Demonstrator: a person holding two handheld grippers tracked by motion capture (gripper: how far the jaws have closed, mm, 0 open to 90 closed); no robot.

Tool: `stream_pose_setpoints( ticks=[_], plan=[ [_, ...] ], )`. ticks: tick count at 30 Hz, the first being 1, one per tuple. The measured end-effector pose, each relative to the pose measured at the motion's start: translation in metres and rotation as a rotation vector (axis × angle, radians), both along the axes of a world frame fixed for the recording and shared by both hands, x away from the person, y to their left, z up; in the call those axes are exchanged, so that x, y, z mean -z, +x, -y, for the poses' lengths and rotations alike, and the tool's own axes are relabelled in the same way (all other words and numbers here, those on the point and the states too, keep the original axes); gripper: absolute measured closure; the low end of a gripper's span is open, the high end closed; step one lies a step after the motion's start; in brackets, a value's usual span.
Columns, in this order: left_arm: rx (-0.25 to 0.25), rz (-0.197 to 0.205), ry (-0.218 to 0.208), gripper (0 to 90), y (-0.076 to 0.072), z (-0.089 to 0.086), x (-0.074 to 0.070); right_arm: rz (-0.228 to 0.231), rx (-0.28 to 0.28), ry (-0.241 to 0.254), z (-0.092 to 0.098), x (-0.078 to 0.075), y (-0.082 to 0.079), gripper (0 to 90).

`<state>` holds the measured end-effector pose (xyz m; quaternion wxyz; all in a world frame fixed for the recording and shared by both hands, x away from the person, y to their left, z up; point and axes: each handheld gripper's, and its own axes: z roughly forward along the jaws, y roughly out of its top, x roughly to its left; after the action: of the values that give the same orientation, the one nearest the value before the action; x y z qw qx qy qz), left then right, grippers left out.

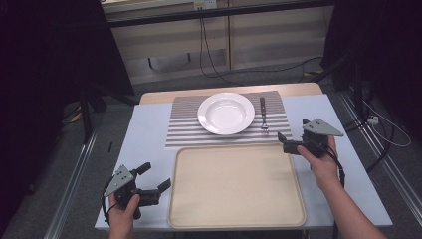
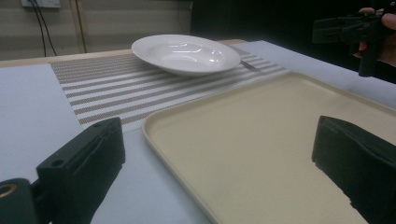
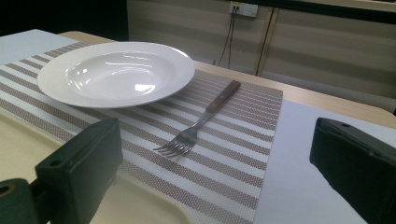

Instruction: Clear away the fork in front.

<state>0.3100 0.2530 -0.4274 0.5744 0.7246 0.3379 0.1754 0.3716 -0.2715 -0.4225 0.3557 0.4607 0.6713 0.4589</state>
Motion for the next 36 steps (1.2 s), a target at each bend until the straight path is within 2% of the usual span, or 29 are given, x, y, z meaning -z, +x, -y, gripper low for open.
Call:
stream_pose_setpoints(
  ticks=[11, 26, 36],
  plan=[
    [0.003, -0.003, 0.000, 2.8, 0.000, 0.001, 0.000, -0.025, 0.036, -0.012, 0.003, 0.001, 0.019, 2.3],
    [-0.002, -0.001, 0.003, 2.8, 0.000, 0.001, 0.001, -0.049, 0.044, -0.001, 0.002, 0.007, 0.046, 2.9],
    [-0.003, -0.003, 0.008, 2.8, 0.000, 0.002, 0.001, -0.059, 0.046, -0.012, 0.002, 0.006, 0.060, 3.1]
  ],
)
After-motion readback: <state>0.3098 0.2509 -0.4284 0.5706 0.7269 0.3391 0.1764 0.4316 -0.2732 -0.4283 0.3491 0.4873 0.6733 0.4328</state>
